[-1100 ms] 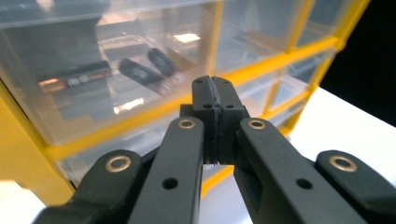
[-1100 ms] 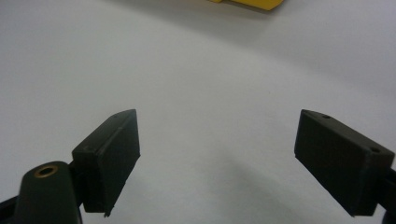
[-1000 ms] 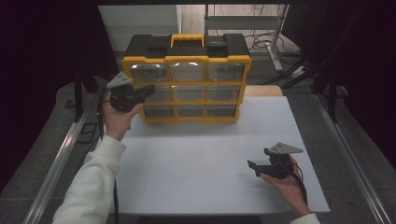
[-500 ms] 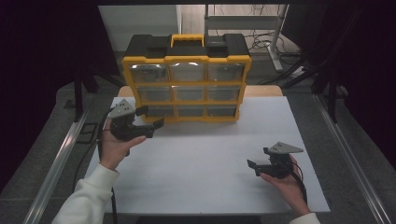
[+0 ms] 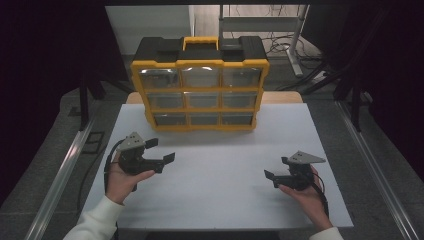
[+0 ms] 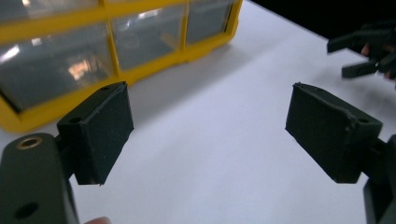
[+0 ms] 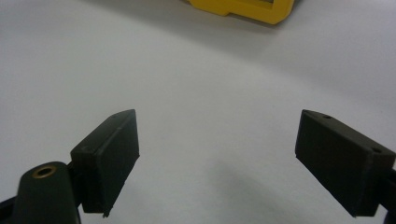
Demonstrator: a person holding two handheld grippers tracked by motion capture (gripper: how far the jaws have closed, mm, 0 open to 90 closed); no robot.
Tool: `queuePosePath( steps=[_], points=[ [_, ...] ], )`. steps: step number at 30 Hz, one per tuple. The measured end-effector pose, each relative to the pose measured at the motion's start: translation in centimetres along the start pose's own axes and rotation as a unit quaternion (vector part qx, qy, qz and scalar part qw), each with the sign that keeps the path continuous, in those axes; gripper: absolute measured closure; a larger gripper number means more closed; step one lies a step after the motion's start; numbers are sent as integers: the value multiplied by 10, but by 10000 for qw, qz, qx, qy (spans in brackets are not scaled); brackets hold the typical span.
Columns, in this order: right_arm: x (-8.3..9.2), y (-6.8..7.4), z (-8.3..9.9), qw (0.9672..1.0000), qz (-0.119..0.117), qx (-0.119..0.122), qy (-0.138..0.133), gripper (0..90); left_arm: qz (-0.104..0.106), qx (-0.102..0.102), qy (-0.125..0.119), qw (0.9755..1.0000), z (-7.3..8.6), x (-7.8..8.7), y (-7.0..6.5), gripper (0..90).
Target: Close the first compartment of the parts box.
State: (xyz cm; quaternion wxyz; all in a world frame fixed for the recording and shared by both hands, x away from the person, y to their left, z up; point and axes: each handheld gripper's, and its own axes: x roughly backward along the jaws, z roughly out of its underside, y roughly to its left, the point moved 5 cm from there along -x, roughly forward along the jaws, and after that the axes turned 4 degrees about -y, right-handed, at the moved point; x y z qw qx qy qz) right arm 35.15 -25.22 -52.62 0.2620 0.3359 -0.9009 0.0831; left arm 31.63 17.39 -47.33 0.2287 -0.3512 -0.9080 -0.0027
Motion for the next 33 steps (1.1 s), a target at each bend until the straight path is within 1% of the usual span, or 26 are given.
queuePosePath(
  steps=[6, 8, 9, 11, 12, 14, 19, 33],
  points=[
    [2, -2, -1, 10000, -7, -17, -54, 138, -71, 134, 174, 9997, 28, 1, 4, 146],
    [2, -2, -2, 10000, -19, -15, -65, 138, -130, 178, 230, 9995, 36, 1, 6, 143],
    [2, -2, -2, 10000, -31, -17, -65, 138, -143, 181, 262, 9994, 40, 1, 6, 142],
    [1, -2, -2, 10000, -52, -3, -67, 138, -226, 96, 331, 9992, 44, 0, 6, 135],
    [1, -2, -2, 10000, -54, 3, -65, 138, -244, 72, 345, 9991, 45, 0, 6, 135],
    [0, -2, -3, 10000, -62, 23, -70, 138, -197, 116, 335, 9992, 46, -1, 6, 134],
    [0, -1, -3, 9999, -98, 30, -70, 138, -229, 107, 357, 9990, 48, -2, 8, 133],
    [-1, 1, -2, 9999, -127, 74, -55, 138, -292, 156, 293, 9990, 49, -1, 13, 134]
  ],
)
